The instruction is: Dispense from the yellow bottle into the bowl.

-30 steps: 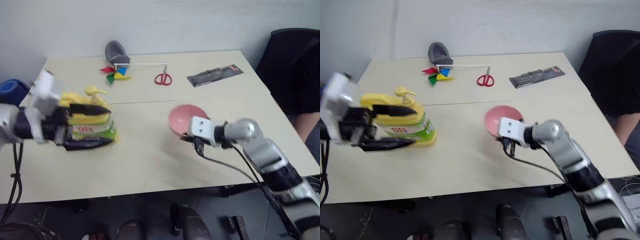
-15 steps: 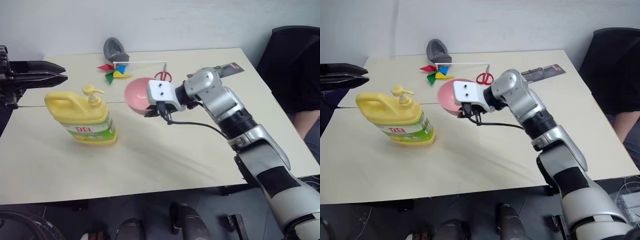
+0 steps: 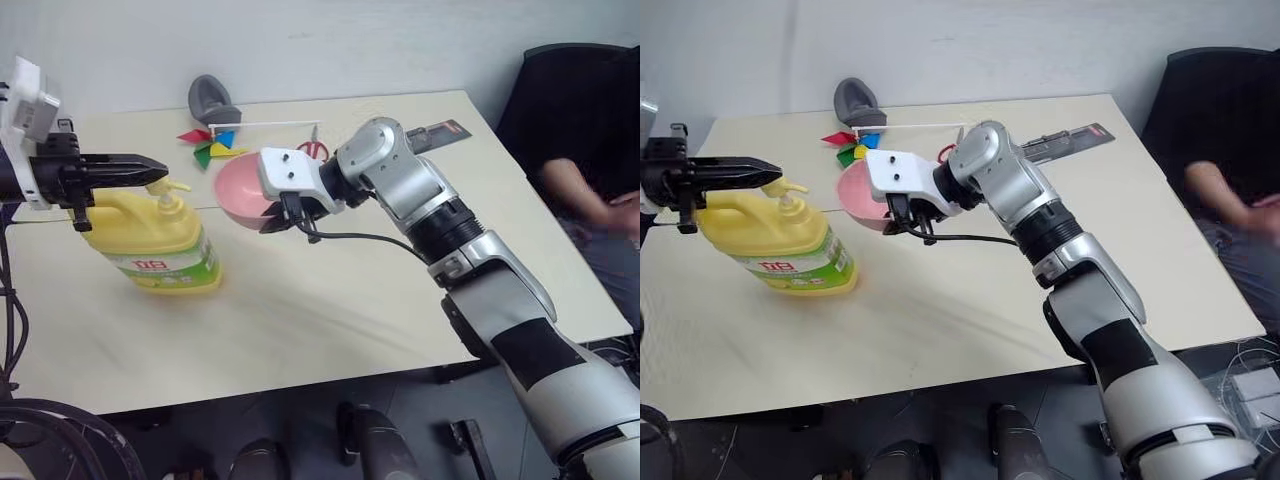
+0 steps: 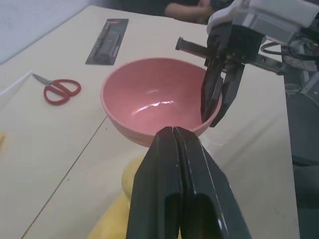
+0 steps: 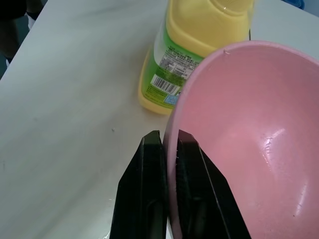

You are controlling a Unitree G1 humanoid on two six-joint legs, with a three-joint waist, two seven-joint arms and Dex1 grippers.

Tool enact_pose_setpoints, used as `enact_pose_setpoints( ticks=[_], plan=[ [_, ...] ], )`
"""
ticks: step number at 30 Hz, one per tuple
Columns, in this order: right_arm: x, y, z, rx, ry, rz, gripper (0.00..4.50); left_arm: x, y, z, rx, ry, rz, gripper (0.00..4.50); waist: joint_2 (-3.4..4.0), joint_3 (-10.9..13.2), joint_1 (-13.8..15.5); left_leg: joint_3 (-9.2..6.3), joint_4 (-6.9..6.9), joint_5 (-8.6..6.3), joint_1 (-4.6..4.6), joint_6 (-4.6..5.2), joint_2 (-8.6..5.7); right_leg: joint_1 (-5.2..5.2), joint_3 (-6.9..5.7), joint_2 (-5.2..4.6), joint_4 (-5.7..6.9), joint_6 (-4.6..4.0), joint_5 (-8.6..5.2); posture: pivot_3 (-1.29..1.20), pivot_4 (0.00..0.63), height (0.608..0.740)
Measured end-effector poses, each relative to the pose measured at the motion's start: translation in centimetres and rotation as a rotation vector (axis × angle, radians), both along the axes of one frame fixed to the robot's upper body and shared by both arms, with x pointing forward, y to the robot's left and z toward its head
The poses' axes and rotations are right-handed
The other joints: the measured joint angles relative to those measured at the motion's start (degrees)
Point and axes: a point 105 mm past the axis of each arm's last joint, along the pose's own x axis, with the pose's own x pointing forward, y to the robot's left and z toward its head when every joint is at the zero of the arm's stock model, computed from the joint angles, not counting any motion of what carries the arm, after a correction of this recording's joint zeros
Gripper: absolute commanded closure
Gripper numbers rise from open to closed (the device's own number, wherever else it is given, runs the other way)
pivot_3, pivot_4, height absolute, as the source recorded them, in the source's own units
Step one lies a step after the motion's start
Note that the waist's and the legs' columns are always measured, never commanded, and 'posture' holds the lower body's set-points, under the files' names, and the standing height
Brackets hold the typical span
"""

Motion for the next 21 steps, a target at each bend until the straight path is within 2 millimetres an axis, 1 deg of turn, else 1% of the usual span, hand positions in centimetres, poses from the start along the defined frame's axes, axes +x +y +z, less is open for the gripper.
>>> enact_pose_setpoints(
  ticks=[6,11,15,21],
  plan=[
    [-0.3,0.5,0.1,0.012,0.003,0.015,4.50,0.1,0.5,-0.6,-0.003,0.005,0.027,4.48,0.00,0.00,0.09,-0.13,0.06,0.02,-0.07,0.03,-0.05,0.00,-0.10,-0.14,0.02,0.00,0.00,0.00,0.150,0.740],
    [-0.5,0.6,0.1,0.010,0.005,0.028,4.50,0.0,1.2,-0.7,-0.007,-0.010,0.058,4.48,0.00,0.00,0.11,-0.20,0.08,0.02,-0.10,0.03,-0.06,0.00,-0.15,-0.16,0.03,0.00,0.00,0.00,0.150,0.740],
    [-1.0,0.8,0.4,0.008,-0.007,0.053,4.50,0.1,1.3,-0.7,0.004,-0.022,0.066,4.48,0.00,0.00,0.11,-0.20,0.09,0.02,-0.10,0.03,-0.07,0.01,-0.15,-0.17,0.05,0.00,0.00,0.00,0.150,0.740],
    [-1.5,1.1,0.7,0.004,-0.011,0.077,4.50,0.7,1.5,-0.9,-0.025,-0.037,0.084,4.48,-0.01,-0.01,0.21,-0.21,0.13,0.03,-0.07,0.04,-0.09,0.05,-0.17,-0.20,0.10,0.00,0.00,0.00,0.150,0.740]
  ],
)
